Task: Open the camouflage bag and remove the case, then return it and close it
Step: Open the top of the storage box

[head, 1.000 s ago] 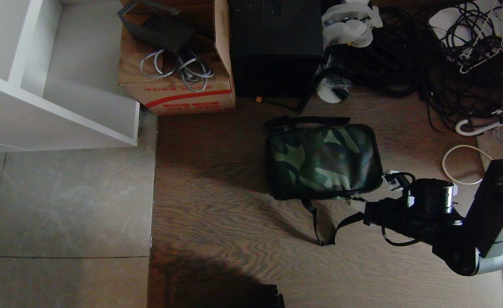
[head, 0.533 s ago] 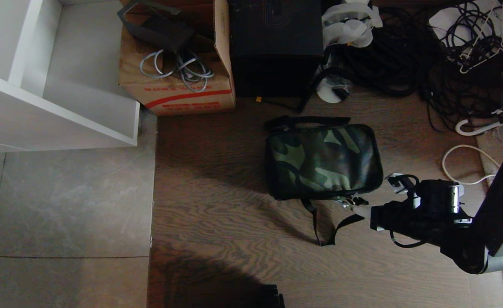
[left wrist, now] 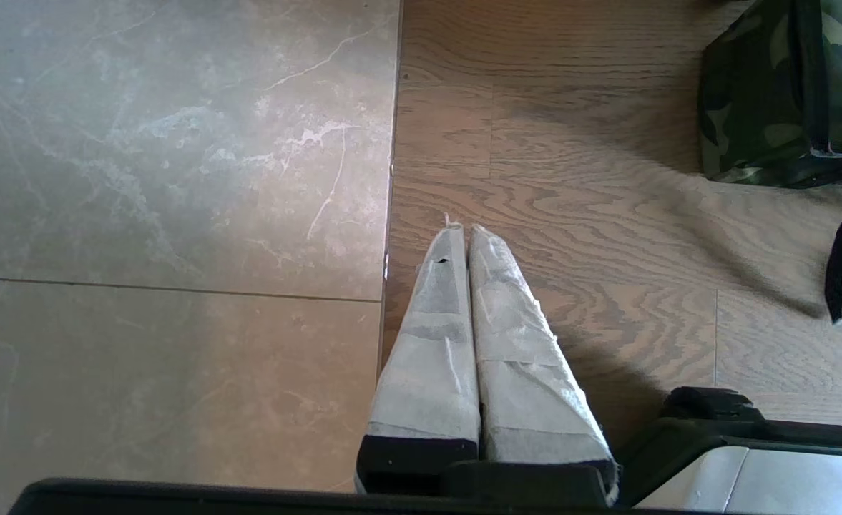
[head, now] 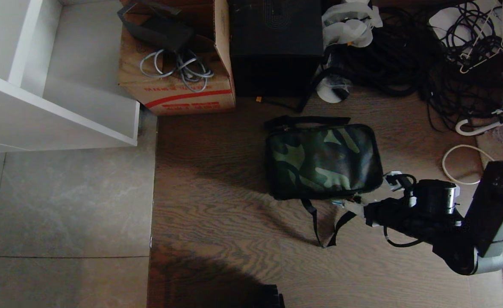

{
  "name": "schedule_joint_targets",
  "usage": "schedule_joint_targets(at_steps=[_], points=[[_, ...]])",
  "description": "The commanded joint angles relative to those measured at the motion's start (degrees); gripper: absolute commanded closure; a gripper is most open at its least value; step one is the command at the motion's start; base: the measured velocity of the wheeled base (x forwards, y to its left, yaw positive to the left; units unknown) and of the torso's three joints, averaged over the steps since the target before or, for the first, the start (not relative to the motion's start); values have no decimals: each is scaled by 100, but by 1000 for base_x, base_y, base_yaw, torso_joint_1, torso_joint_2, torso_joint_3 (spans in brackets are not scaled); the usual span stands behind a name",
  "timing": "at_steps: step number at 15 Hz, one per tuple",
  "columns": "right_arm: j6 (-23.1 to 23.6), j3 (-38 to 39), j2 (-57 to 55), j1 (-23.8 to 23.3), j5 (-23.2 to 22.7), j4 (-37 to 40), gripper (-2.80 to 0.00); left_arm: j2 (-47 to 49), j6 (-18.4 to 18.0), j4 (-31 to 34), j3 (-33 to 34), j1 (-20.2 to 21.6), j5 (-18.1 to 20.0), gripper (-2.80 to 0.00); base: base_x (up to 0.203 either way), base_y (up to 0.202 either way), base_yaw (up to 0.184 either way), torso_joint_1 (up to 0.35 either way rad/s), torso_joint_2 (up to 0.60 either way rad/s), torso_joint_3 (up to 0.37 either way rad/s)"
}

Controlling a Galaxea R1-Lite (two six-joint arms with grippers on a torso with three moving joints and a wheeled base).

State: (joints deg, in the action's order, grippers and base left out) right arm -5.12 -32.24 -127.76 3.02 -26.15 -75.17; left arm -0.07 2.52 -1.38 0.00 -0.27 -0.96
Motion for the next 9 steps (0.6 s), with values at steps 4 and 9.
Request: schedule_joint_targets(at_steps=[4,9], points=[[-370,-19,-167,84,-13,-77,-280,7,3,-3,52,-8,-1,0,0,0,0,0,0,0],[-375,9,162,93,-39,-73,-280,7,3,-3,52,-1,-1,0,0,0,0,0,0,0]])
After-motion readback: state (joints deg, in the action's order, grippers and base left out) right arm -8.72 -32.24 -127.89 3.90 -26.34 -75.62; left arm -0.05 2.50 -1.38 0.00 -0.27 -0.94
